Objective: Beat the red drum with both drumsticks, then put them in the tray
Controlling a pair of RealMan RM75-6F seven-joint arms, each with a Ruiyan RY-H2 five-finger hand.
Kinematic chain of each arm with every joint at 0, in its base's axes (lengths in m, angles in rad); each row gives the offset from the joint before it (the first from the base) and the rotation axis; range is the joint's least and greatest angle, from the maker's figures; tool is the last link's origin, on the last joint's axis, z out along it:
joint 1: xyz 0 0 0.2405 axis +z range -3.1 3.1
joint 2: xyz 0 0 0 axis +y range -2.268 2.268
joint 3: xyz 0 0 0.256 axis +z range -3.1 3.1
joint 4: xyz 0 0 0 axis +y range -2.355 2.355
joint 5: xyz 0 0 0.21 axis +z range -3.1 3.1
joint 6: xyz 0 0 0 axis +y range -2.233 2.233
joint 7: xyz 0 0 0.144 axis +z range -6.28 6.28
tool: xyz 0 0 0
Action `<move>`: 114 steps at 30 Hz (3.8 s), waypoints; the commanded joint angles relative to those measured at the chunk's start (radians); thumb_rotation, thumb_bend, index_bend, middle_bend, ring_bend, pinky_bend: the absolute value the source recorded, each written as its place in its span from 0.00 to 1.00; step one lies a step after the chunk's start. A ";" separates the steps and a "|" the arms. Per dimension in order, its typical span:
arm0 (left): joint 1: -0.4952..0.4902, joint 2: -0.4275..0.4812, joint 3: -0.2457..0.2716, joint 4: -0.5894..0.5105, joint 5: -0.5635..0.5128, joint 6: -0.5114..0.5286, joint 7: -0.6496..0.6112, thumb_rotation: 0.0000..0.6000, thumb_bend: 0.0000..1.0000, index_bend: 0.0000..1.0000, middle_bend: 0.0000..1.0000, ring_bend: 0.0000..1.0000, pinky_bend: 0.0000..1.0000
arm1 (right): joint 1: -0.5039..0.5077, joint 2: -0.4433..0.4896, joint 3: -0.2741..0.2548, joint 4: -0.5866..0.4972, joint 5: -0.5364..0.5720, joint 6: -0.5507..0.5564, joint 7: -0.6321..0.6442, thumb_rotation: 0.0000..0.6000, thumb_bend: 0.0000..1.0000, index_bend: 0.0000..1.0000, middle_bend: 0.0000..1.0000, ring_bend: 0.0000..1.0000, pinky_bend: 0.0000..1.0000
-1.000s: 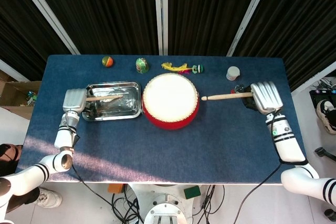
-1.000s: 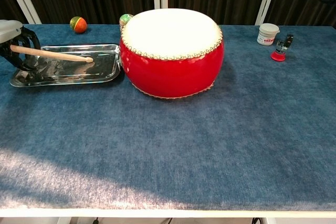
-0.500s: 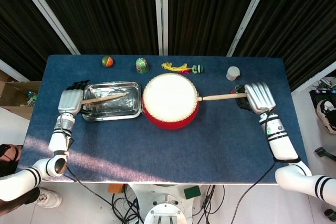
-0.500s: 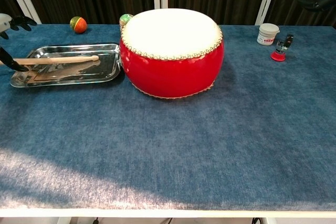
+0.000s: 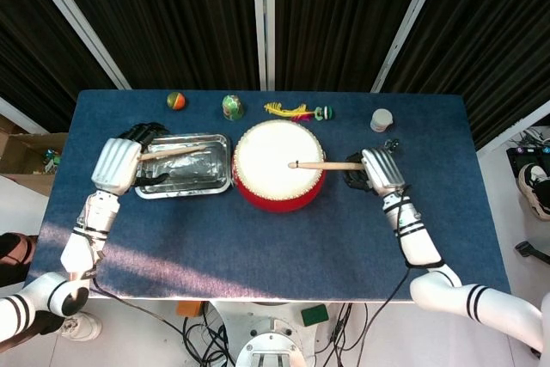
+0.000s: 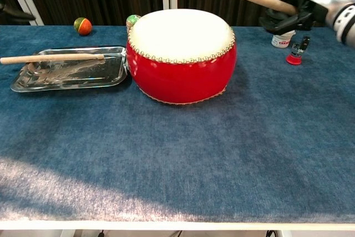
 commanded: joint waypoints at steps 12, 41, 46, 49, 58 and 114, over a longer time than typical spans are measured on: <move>-0.176 -0.002 -0.022 -0.113 0.125 -0.111 0.000 1.00 0.10 0.25 0.25 0.29 0.48 | 0.071 -0.155 0.063 0.041 0.008 0.025 -0.065 1.00 0.57 1.00 1.00 1.00 1.00; -0.344 -0.241 -0.049 0.080 0.048 -0.155 0.045 1.00 0.30 0.47 0.47 0.49 0.66 | 0.108 -0.247 0.097 0.026 0.090 0.018 -0.218 1.00 0.59 1.00 1.00 1.00 1.00; -0.345 -0.237 -0.040 0.080 0.050 -0.153 0.027 1.00 0.32 0.48 0.49 0.50 0.66 | 0.112 -0.254 0.099 0.037 0.096 0.012 -0.218 1.00 0.59 1.00 1.00 1.00 1.00; -0.347 -0.238 -0.037 0.083 0.051 -0.149 0.027 1.00 0.34 0.50 0.50 0.51 0.66 | 0.114 -0.258 0.100 0.039 0.096 0.009 -0.217 1.00 0.59 1.00 1.00 1.00 1.00; -0.347 -0.247 -0.026 0.107 0.045 -0.144 0.007 1.00 0.41 0.62 0.67 0.62 0.69 | 0.110 -0.260 0.100 0.042 0.099 0.005 -0.209 1.00 0.59 1.00 1.00 1.00 1.00; -0.167 -0.220 -0.050 0.193 0.044 0.160 -0.680 1.00 0.51 0.72 0.80 0.73 0.78 | -0.040 0.032 0.099 -0.211 0.028 0.125 -0.145 1.00 0.01 0.00 0.00 0.00 0.15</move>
